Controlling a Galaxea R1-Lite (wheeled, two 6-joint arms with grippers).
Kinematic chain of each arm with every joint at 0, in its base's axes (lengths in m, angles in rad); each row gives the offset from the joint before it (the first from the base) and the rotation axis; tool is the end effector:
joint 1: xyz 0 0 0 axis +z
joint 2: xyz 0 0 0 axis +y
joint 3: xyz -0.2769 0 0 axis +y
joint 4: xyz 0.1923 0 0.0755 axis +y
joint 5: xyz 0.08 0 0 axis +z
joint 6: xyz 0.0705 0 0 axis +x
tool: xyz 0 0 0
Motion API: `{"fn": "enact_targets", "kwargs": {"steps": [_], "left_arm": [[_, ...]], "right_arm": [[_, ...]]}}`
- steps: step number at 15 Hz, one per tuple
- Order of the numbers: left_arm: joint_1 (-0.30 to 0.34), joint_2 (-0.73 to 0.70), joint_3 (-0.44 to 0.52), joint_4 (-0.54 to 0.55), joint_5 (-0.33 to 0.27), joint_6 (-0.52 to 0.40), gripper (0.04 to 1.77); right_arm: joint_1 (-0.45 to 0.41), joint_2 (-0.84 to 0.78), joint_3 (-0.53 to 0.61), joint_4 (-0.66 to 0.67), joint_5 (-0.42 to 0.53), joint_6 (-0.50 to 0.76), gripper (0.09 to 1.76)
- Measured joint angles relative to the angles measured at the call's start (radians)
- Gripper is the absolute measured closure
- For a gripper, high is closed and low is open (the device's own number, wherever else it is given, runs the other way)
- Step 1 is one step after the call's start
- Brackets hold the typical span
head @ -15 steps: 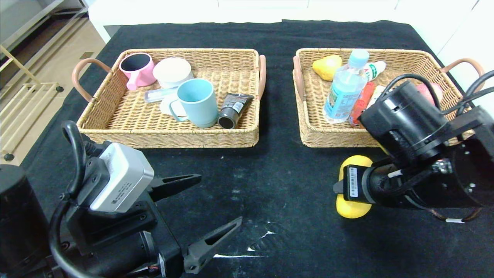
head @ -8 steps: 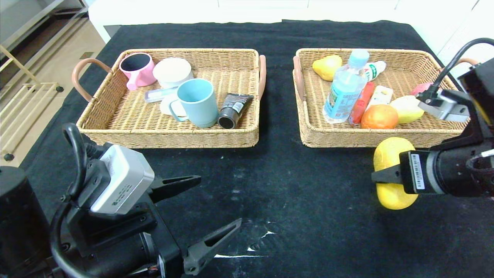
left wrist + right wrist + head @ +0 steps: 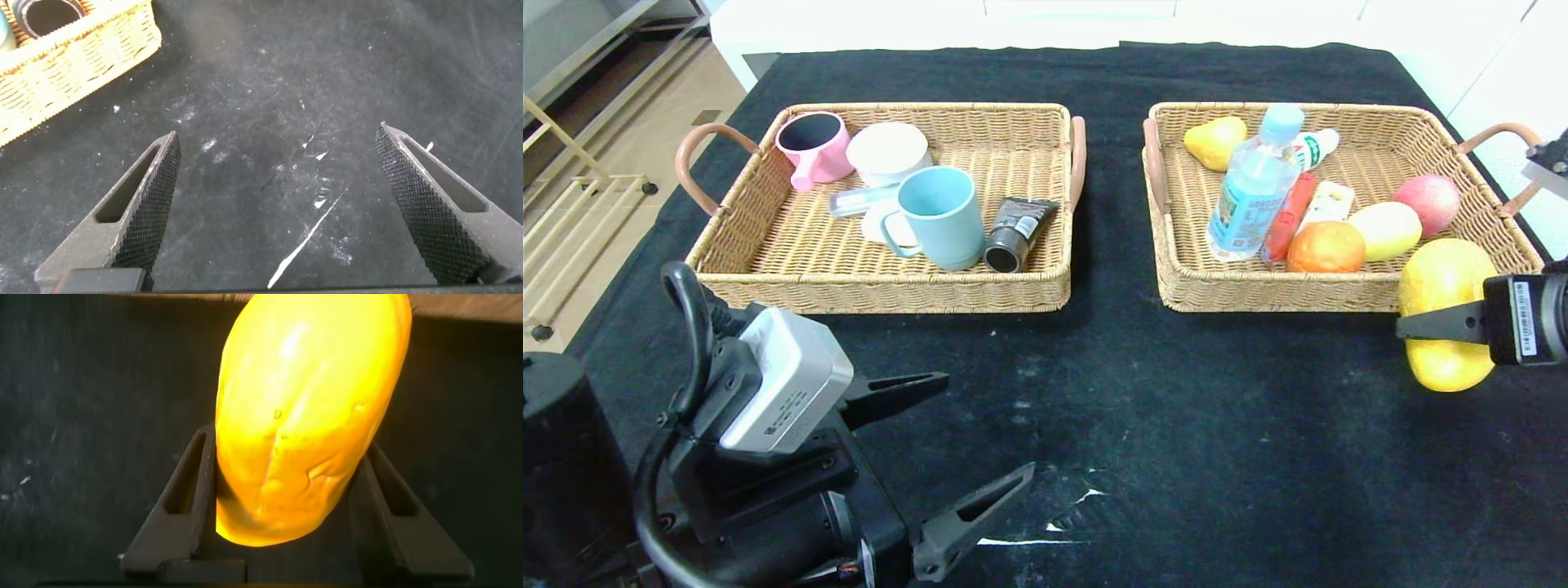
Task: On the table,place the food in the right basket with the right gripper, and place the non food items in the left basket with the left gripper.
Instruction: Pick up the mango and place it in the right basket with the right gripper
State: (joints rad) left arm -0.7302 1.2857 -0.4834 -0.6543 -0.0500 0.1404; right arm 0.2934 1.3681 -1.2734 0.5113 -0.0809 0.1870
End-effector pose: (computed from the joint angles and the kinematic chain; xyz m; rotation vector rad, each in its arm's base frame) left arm 0.1905 -0.1753 0.1578 0.1836 0.0883 -0.7880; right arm 0.2566 0.0716 0.2426 0.0678 0.6129 0.1493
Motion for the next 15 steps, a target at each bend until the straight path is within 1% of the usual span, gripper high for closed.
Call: {"fn": "enact_targets", "kwargs": {"steps": [2,5,9,12,15], "left_arm": [[0.000,0.003,0.000,0.000,-0.001,0.000,0.09],[0.000,0.004,0.000,0.000,-0.002,0.001,0.09],[-0.001,0.007,0.000,0.001,-0.002,0.001,0.09],[-0.001,0.007,-0.001,0.000,-0.002,0.001,0.09],[0.001,0.007,-0.001,-0.001,-0.002,0.001,0.09]], "right_arm": [[-0.026,-0.014,0.026,-0.023,0.007,-0.020,0.89],[-0.037,-0.021,0.033,-0.034,0.006,-0.022,0.89],[-0.063,-0.011,0.021,-0.135,0.024,-0.032,0.89],[-0.092,0.045,-0.049,-0.187,0.047,-0.040,0.89],[-0.105,0.117,-0.177,-0.200,0.049,-0.044,0.89]]}}
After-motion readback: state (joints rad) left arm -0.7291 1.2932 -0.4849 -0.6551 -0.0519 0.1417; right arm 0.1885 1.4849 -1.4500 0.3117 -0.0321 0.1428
